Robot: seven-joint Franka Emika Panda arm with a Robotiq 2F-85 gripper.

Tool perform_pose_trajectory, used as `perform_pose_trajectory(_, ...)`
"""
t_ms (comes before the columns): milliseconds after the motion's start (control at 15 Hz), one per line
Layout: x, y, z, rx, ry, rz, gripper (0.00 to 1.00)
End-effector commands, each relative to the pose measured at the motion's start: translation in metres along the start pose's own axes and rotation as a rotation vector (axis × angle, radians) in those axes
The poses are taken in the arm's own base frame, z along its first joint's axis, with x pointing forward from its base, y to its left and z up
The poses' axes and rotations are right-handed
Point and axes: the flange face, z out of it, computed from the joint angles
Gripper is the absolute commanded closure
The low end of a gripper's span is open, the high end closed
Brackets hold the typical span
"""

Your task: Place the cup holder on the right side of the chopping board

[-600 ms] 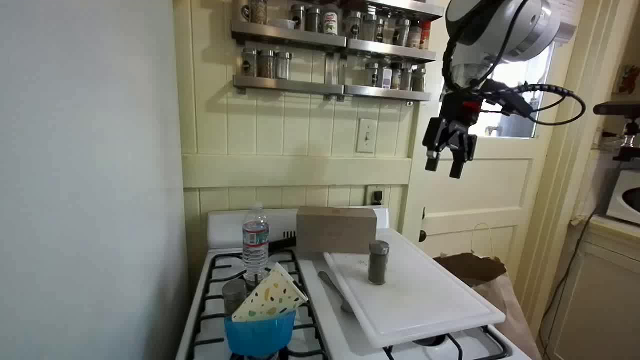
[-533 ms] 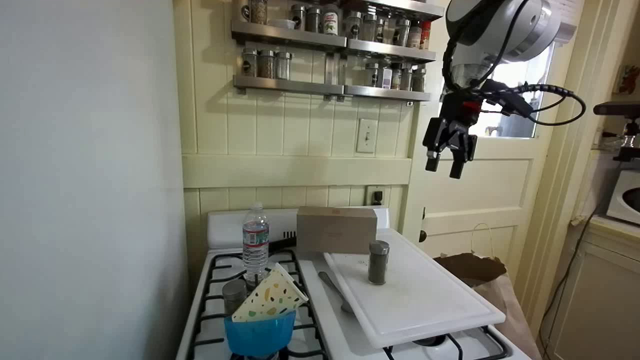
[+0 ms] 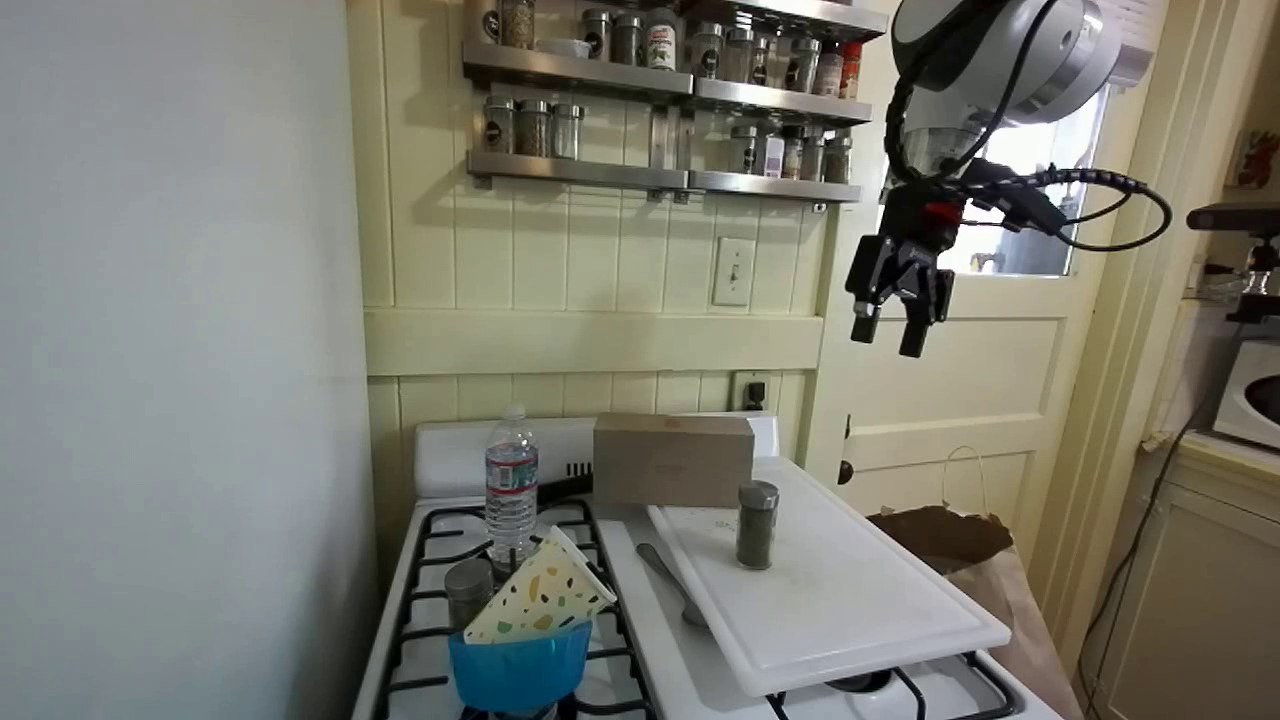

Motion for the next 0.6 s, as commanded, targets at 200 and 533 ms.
perform_pose_trajectory(200,0.015,0.01,-0.008,0.063,0.056,0.1,0.0)
perform_pose_trajectory(533,0.06,0.042,-0.005,0.049,0.066,0.248,0.0)
